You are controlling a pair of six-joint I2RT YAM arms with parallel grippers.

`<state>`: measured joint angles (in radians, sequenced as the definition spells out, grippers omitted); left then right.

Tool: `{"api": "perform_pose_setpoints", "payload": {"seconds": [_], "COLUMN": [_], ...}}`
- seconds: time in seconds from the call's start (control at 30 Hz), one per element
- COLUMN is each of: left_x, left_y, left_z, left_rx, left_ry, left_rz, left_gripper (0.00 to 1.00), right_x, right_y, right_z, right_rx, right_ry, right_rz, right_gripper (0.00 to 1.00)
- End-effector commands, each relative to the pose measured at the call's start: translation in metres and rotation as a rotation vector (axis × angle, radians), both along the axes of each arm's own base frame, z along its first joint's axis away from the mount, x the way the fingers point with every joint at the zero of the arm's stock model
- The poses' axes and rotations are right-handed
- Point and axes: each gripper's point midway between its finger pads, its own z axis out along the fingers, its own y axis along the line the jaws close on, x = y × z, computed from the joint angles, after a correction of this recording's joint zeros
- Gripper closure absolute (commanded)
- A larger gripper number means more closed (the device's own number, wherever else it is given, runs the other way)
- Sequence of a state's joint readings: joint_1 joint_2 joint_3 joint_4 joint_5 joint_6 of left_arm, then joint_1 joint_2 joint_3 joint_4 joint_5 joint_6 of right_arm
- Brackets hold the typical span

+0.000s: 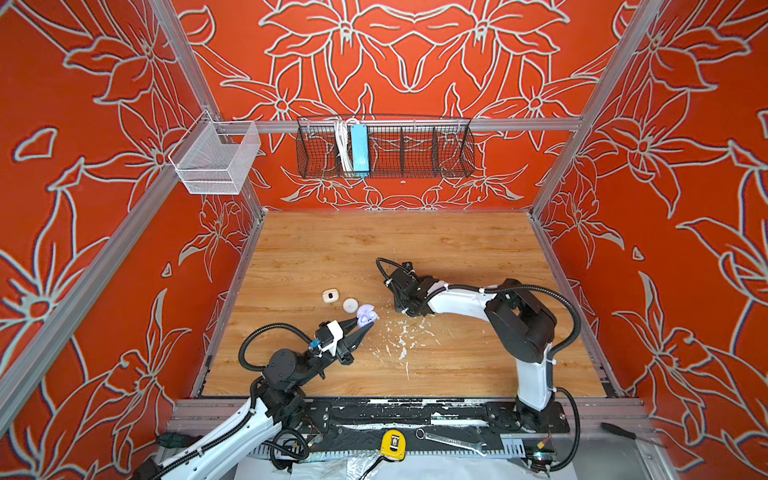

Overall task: Insert the wireless bluetooth earbuds into the charging case
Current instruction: 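Lower the right gripper onto the second lilac earbud and close on it, then carry the second earbud with the right gripper toward the open case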

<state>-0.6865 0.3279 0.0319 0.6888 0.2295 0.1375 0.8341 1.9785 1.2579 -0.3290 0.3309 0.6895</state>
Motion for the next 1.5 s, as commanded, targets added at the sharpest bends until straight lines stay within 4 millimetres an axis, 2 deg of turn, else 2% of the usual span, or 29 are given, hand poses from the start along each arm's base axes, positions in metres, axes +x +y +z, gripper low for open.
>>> {"api": "perform_pose_setpoints", "payload": {"seconds": [0.0,0.07,0.3,0.5,0.63,0.7,0.93,1.03,1.13,1.3,1.47], "left_x": [-0.004,-0.004,-0.004,-0.004,-0.004,-0.004,-0.004,-0.005,-0.008,-0.01,-0.008], "left_y": [0.004,0.004,0.003,0.003,0.003,0.003,0.004,0.004,0.002,0.0,0.0], "left_z": [0.023,0.023,0.022,0.021,0.021,0.021,0.022,0.022,0.021,0.019,0.017], "left_rx": [-0.037,-0.037,-0.034,-0.032,-0.033,-0.033,-0.035,-0.037,-0.035,-0.028,-0.024], "left_ry": [-0.055,-0.055,-0.054,-0.054,-0.053,-0.053,-0.055,-0.057,-0.082,-0.109,-0.109], "left_rz": [0.002,0.003,0.002,0.004,0.005,0.004,0.004,0.002,-0.012,-0.027,-0.014], "left_gripper": [1.0,1.0,1.0,1.0,1.0,1.0,1.0,1.0,1.0,1.0,1.0], "right_x": [-0.005,-0.005,-0.005,-0.005,-0.006,-0.006,-0.006,-0.004,-0.005,-0.021,-0.057], "right_y": [-0.005,-0.005,-0.011,-0.008,-0.008,-0.009,-0.014,-0.015,-0.02,-0.023,-0.011], "right_z": [-0.018,-0.019,-0.02,-0.026,-0.027,-0.026,-0.013,0.007,0.038,0.108,0.187], "right_rx": [-0.043,-0.045,-0.074,-0.069,-0.064,-0.071,-0.068,-0.058,-0.06,-0.078,-0.058], "right_ry": [0.053,0.056,0.048,0.063,0.065,0.06,0.032,-0.007,-0.077,-0.272,-0.492], "right_rz": [0.002,0.002,-0.006,-0.001,-0.001,-0.003,-0.01,-0.007,-0.015,-0.027,0.02], "right_gripper": [0.69,0.73,0.73,0.72,0.78,0.83,0.85,0.86,0.87,0.87,0.87]}}
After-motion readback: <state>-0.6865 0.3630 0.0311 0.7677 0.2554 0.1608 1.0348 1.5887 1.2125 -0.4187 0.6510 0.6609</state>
